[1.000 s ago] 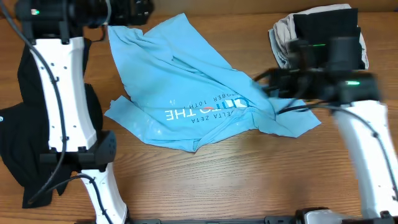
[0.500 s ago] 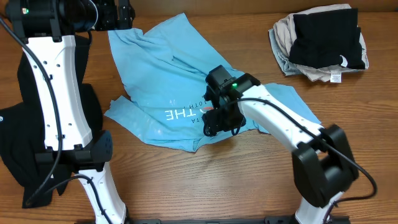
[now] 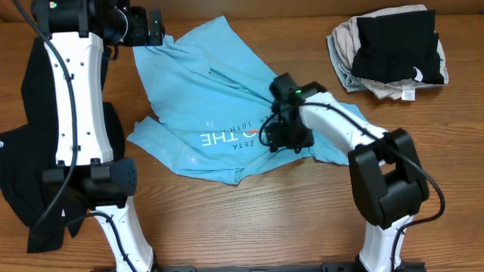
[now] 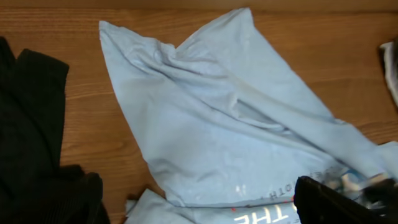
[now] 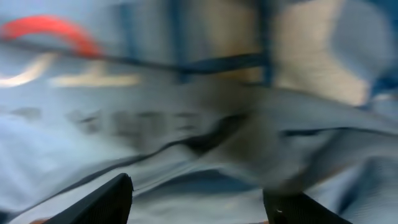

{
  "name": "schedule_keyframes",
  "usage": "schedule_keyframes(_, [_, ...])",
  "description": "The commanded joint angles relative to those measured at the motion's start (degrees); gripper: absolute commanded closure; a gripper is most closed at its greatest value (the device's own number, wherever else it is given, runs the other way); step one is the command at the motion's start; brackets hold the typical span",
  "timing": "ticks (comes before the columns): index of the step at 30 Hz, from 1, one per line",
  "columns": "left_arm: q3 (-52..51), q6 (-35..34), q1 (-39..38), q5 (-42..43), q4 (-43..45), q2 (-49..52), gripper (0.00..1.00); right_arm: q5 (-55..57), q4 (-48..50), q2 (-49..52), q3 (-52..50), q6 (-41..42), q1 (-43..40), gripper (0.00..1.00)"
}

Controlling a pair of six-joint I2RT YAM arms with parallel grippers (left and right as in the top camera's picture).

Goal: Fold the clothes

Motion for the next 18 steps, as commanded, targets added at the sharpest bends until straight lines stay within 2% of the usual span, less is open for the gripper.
schedule_keyframes(1, [-2.19,4.07,-0.39,-0.92,1.33,-0.63,0.0,1.03,-0.7,0.5,-0.22,1.81,-2.62,0.29])
schedule_keyframes(8, [-6.69,4.48,-0.39,-2.49,4.39,-0.63,0.0,3.3,-4.15,0.5,-0.76,9.07,-8.7,0.29])
schedule_keyframes(18, [-13.94,5.33,-0.39,-2.47,8.63,-0.63,0.0,3.37,-0.72,0.5,-7.08,9.73,-17.46,0.28])
